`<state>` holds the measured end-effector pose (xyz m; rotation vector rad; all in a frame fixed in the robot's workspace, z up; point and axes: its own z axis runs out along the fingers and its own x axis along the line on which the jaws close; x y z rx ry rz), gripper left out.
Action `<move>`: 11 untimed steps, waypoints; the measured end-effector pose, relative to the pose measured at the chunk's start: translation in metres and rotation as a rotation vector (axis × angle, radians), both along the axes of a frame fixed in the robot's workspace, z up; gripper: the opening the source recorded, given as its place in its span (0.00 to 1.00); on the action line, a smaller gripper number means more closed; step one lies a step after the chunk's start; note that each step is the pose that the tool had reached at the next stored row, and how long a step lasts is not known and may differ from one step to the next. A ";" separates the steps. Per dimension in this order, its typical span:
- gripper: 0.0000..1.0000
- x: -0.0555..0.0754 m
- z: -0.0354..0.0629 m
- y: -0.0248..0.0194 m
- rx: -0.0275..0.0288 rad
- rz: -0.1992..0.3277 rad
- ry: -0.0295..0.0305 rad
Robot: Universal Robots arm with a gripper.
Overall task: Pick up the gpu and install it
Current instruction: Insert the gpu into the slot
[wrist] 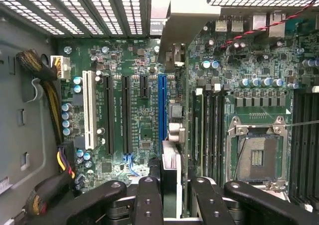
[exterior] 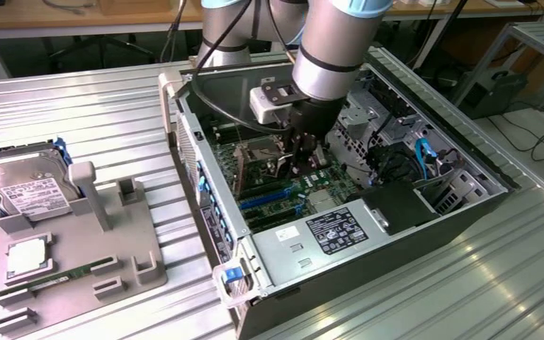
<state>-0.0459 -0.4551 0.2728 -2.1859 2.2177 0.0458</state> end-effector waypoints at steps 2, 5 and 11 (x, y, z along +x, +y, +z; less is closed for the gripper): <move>0.28 0.000 -0.0010 -0.0003 -0.0002 -0.001 0.0005; 0.28 0.000 -0.0013 -0.0022 -0.0001 -0.001 0.0005; 0.28 -0.002 -0.0018 -0.0102 0.0000 -0.002 0.0003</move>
